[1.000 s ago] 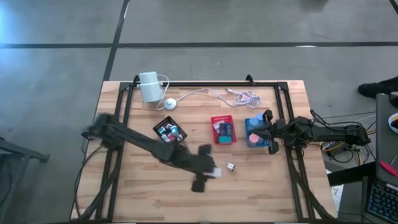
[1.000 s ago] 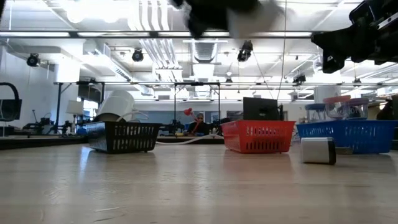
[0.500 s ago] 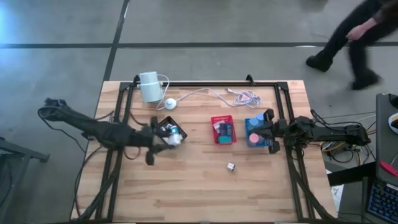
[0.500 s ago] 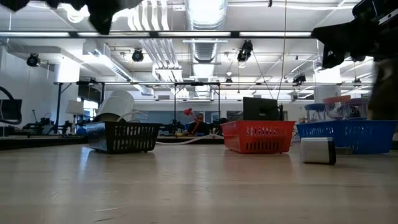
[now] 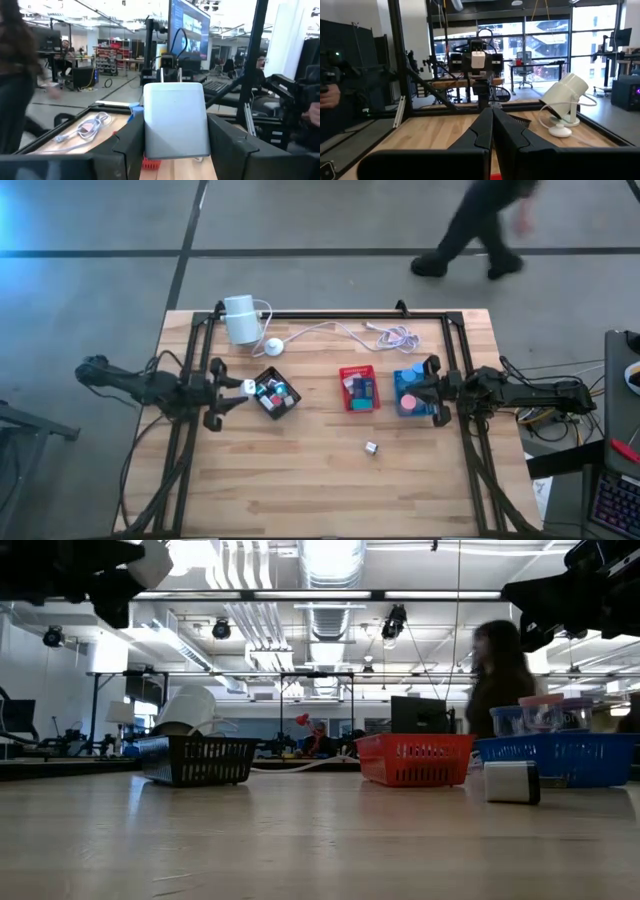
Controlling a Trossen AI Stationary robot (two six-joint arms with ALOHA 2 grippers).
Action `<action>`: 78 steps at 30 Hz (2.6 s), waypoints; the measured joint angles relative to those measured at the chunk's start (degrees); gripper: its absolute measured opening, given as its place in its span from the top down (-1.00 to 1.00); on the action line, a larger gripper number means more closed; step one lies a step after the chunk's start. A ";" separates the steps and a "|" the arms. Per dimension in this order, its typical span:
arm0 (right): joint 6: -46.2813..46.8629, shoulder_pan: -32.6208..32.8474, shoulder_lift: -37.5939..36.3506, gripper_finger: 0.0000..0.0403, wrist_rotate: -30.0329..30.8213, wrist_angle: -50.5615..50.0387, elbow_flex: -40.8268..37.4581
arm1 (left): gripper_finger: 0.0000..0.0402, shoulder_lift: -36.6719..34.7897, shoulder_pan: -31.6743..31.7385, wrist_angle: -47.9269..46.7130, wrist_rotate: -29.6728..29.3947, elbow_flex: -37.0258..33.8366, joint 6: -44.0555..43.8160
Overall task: Pick & Place Office items
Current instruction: Put the white charger adaptor into the black bin
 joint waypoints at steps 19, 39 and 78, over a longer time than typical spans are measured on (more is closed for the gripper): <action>-4.93 -0.38 0.00 0.96 1.44 0.09 0.00 | 0.13 -13.31 0.31 -22.31 -4.69 0.62 8.19; -1.51 -0.94 0.09 0.96 1.40 -0.57 0.00 | 0.13 -13.27 0.31 -20.65 -4.35 -0.77 9.29; -3.58 -0.94 0.07 0.96 1.60 -2.12 0.00 | 0.13 38.80 9.03 -48.24 -15.23 40.97 -9.69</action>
